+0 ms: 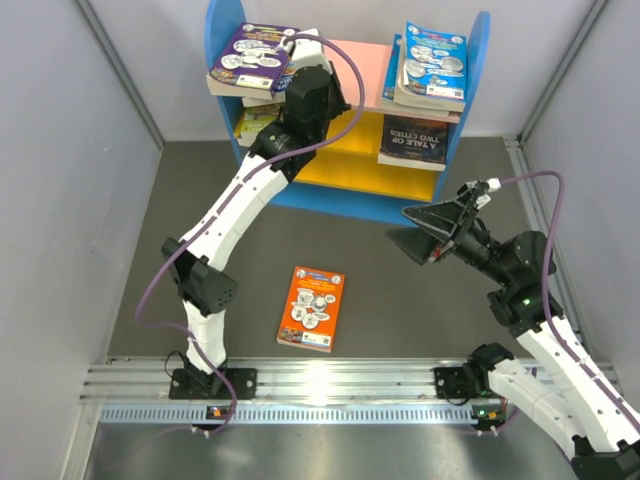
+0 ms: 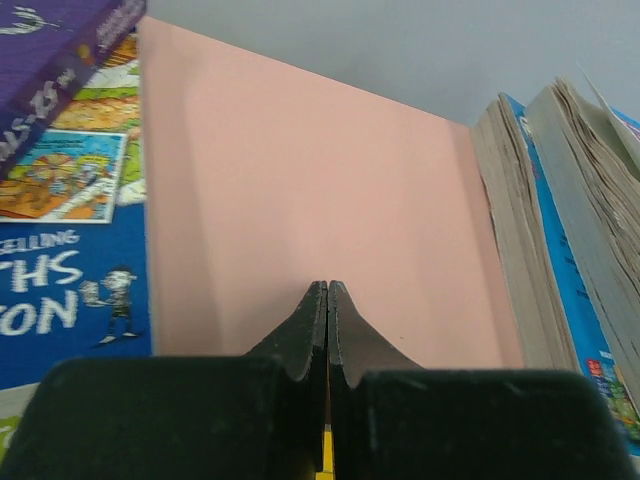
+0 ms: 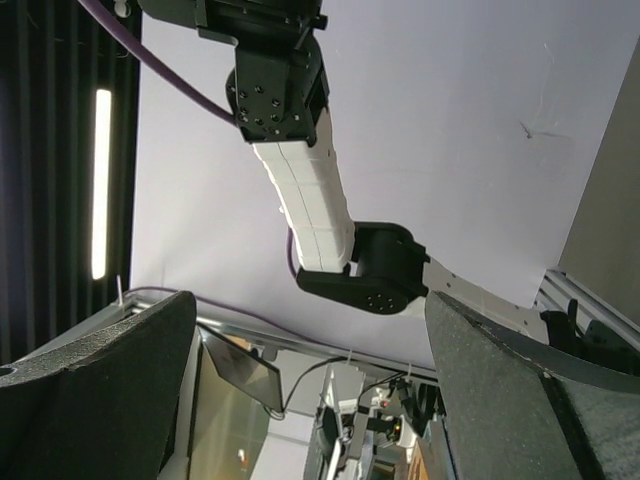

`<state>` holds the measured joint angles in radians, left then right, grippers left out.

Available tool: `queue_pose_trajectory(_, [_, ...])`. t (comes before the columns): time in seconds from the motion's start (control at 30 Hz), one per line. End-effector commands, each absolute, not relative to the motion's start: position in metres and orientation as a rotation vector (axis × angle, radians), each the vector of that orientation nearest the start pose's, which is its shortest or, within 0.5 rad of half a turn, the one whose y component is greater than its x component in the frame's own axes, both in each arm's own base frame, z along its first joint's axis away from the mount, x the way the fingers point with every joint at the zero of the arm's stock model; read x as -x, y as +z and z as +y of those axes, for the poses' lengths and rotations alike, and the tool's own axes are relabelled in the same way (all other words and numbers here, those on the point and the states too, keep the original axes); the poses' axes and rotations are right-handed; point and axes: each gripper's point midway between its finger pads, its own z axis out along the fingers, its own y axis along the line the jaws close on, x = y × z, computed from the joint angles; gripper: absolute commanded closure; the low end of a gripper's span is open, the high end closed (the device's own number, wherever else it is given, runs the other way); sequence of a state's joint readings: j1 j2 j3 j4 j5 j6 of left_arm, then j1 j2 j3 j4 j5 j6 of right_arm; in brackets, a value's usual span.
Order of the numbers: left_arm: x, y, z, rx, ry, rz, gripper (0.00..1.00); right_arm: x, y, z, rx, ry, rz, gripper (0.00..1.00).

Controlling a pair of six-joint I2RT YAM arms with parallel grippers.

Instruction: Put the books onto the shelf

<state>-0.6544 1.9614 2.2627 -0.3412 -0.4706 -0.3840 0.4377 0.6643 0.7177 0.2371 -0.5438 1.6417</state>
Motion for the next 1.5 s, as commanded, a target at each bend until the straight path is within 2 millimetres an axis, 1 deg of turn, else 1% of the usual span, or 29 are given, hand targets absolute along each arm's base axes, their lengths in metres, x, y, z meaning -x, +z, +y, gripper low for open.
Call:
queue_pose_trajectory(0.0, [-0.498, 0.437, -0.249, 0.218, -0.329, 1.631, 1.00, -0.171, 0.419, 0.213, -0.383, 2.011, 1.575, 0.05])
queue_pose_trajectory(0.03, [-0.498, 0.431, -0.236, 0.233, -0.303, 1.649, 1.00, -0.171, 0.418, 0.213, -0.384, 2.012, 1.578, 0.05])
queue_pose_trajectory(0.07, [-0.503, 0.428, -0.215, 0.270, -0.263, 1.650, 1.00, -0.171, 0.418, 0.213, -0.381, 2.011, 1.579, 0.05])
queue_pose_trajectory(0.17, [-0.503, 0.424, -0.179, 0.321, -0.205, 1.655, 1.00, -0.173, 0.418, 0.214, -0.380, 2.007, 1.582, 0.05])
queue_pose_trajectory(0.2, [-0.505, 0.423, -0.161, 0.348, -0.182, 1.653, 1.00, -0.175, 0.417, 0.214, -0.379, 2.003, 1.588, 0.05])
queue_pose_trajectory(0.27, [-0.508, 0.424, -0.146, 0.362, -0.175, 1.652, 1.00, -0.177, 0.417, 0.216, -0.377, 2.001, 1.597, 0.05])
queue_pose_trajectory(0.3, [-0.509, 0.423, -0.144, 0.363, -0.171, 1.653, 1.00, -0.178, 0.416, 0.217, -0.375, 1.999, 1.603, 0.05])
queue_pose_trajectory(0.53, [-0.504, 0.441, -0.161, 0.329, -0.279, 1.636, 1.00, -0.186, 0.413, 0.221, -0.371, 1.990, 1.625, 0.05])
queue_pose_trajectory(0.63, [-0.488, 0.464, -0.181, 0.287, -0.374, 1.596, 1.00, -0.186, 0.409, 0.222, -0.359, 1.980, 1.637, 0.05])
queue_pose_trajectory(0.67, [-0.480, 0.471, -0.197, 0.251, -0.412, 1.587, 1.00, -0.186, 0.407, 0.223, -0.356, 1.973, 1.643, 0.04])
queue_pose_trajectory(0.7, [-0.469, 0.484, -0.202, 0.221, -0.432, 1.557, 0.98, -0.187, 0.405, 0.223, -0.349, 1.965, 1.654, 0.03])
queue_pose_trajectory(0.77, [-0.451, 0.498, -0.217, 0.187, -0.473, 1.535, 0.94, -0.187, 0.404, 0.225, -0.299, 1.923, 1.670, 0.02])
queue_pose_trajectory(0.8, [-0.438, 0.507, -0.217, 0.180, -0.491, 1.522, 0.87, -0.190, 0.395, 0.227, -0.302, 1.893, 1.721, 0.02])
queue_pose_trajectory(0.87, [-0.420, 0.511, -0.220, 0.177, -0.532, 1.530, 0.73, -0.189, 0.397, 0.227, -0.196, 1.792, 1.749, 0.03])
queue_pose_trajectory(0.9, [-0.406, 0.514, -0.215, 0.178, -0.545, 1.528, 0.65, -0.192, 0.378, 0.227, -0.227, 1.725, 1.850, 0.03])
queue_pose_trajectory(0.93, [-0.397, 0.513, -0.212, 0.180, -0.549, 1.535, 0.44, -0.194, 0.385, 0.223, -0.146, 1.633, 1.825, 0.03])
queue_pose_trajectory(1.03, [-0.368, 0.509, -0.198, 0.199, -0.570, 1.544, 0.19, -0.197, 0.367, 0.219, -0.090, 1.507, 1.889, 0.02])
queue_pose_trajectory(1.07, [-0.361, 0.505, -0.193, 0.208, -0.577, 1.552, 0.15, -0.197, 0.359, 0.219, -0.088, 1.489, 1.915, 0.02])
queue_pose_trajectory(1.1, [-0.349, 0.496, -0.187, 0.200, -0.581, 1.570, 0.13, -0.200, 0.348, 0.219, -0.095, 1.475, 1.949, 0.01])
queue_pose_trajectory(1.13, [-0.342, 0.483, -0.185, 0.196, -0.577, 1.607, 0.09, -0.199, 0.330, 0.221, -0.090, 1.460, 2.009, 0.02])
queue_pose_trajectory(1.17, [-0.339, 0.455, -0.185, 0.186, -0.556, 1.673, 0.08, -0.201, 0.315, 0.222, -0.095, 1.445, 2.062, 0.02])
queue_pose_trajectory(1.2, [-0.325, 0.448, -0.180, 0.172, -0.574, 1.692, 0.08, -0.203, 0.300, 0.221, -0.081, 1.398, 2.096, 0.05])
queue_pose_trajectory(1.23, [-0.318, 0.430, -0.179, 0.164, -0.566, 1.742, 0.08, -0.200, 0.284, 0.220, -0.090, 1.355, 2.156, 0.05])
queue_pose_trajectory(1.27, [-0.305, 0.389, -0.172, 0.182, -0.535, 1.856, 0.08, -0.200, 0.275, 0.218, -0.088, 1.314, 2.169, 0.05])
queue_pose_trajectory(1.33, [-0.289, 0.341, -0.168, 0.202, -0.519, 1.991, 0.08, -0.202, 0.248, 0.212, -0.115, 1.229, 2.211, 0.04])
queue_pose_trajectory(1.37, [-0.275, 0.296, -0.166, 0.222, -0.513, 2.090, 0.07, -0.203, 0.234, 0.213, -0.127, 1.214, 2.244, 0.04])
queue_pose_trajectory(1.4, [-0.265, 0.273, -0.172, 0.211, -0.550, 2.151, 0.06, -0.203, 0.220, 0.214, -0.159, 1.210, 2.285, 0.04])
queue_pose_trajectory(1.43, [-0.258, 0.252, -0.173, 0.258, -0.574, 2.197, 0.05, -0.197, 0.194, 0.216, -0.183, 1.206, 2.361, 0.04])
queue_pose_trajectory(1.47, [-0.245, 0.212, -0.170, 0.271, -0.557, 2.276, 0.04, -0.198, 0.177, 0.221, -0.201, 1.208, 2.404, 0.04])
